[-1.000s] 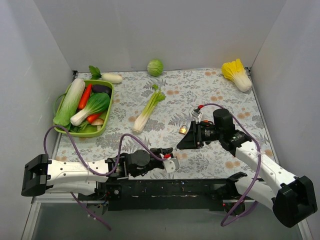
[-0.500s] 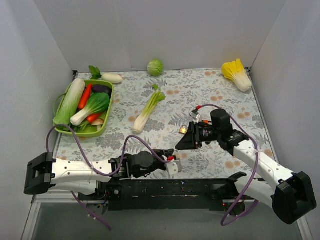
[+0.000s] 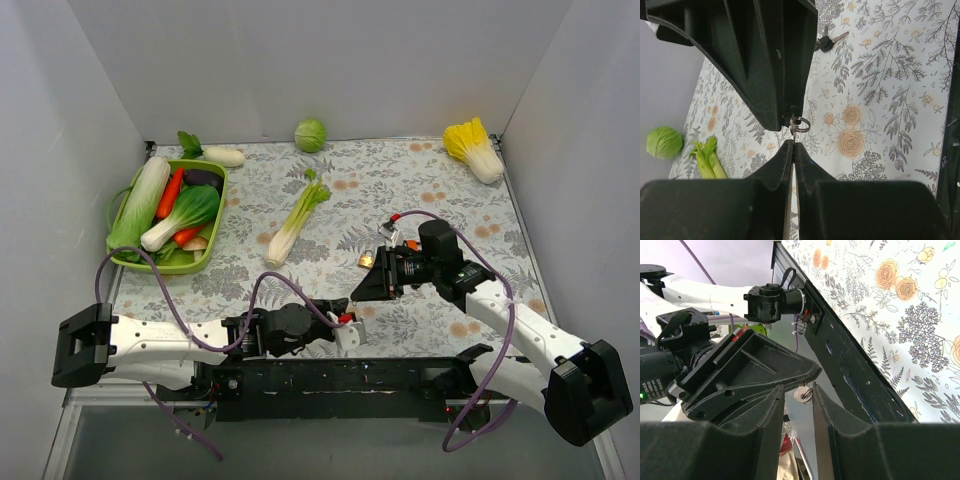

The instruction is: Unlock with the key

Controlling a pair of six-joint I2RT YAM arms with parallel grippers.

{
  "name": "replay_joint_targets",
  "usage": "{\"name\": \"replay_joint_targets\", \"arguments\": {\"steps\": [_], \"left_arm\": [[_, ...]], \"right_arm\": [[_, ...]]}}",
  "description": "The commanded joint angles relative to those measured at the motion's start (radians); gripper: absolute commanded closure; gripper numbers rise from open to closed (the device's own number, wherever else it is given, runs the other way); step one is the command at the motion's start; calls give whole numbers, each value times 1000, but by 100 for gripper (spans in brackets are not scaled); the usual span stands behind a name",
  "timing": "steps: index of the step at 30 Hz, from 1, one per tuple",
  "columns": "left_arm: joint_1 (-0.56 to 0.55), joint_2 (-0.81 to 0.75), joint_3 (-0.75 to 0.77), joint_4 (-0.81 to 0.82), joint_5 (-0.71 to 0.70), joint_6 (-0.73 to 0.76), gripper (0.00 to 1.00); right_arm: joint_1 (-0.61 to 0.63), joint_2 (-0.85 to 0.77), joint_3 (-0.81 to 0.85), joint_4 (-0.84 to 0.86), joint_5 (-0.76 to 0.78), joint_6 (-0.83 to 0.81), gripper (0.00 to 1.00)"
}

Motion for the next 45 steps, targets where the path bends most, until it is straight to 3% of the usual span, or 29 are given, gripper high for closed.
{"name": "replay_joint_targets", "arguments": {"steps": [1,23,27,29,31,36,38,43,45], "left_arm": [[-5,11,45,33,-45,22,100],[-36,21,13,62,-77,93,100],[-42,19,7,62,-80,96,100],[-42,19,7,61,-83,90,98],[-42,16,10,67,-87,79,86],[-42,8,37,23,-104,-7,55],[-42,1,51,-14,-111,-35,39],[-39,-47,68,-123,-111,-203,14],[-19,-93,88,-166,-66,-292,11]], "right_arm": [[15,10,-12,42,-16,0,65],[21,18,-58,150,-32,72,76],[20,16,-58,148,-26,74,84],[21,18,-59,141,-20,66,93],[23,21,-65,136,-13,57,99],[19,16,-73,128,3,40,99],[18,10,-70,127,25,25,99],[10,-16,-48,105,120,-44,99],[10,-27,-35,90,160,-107,99]]}}
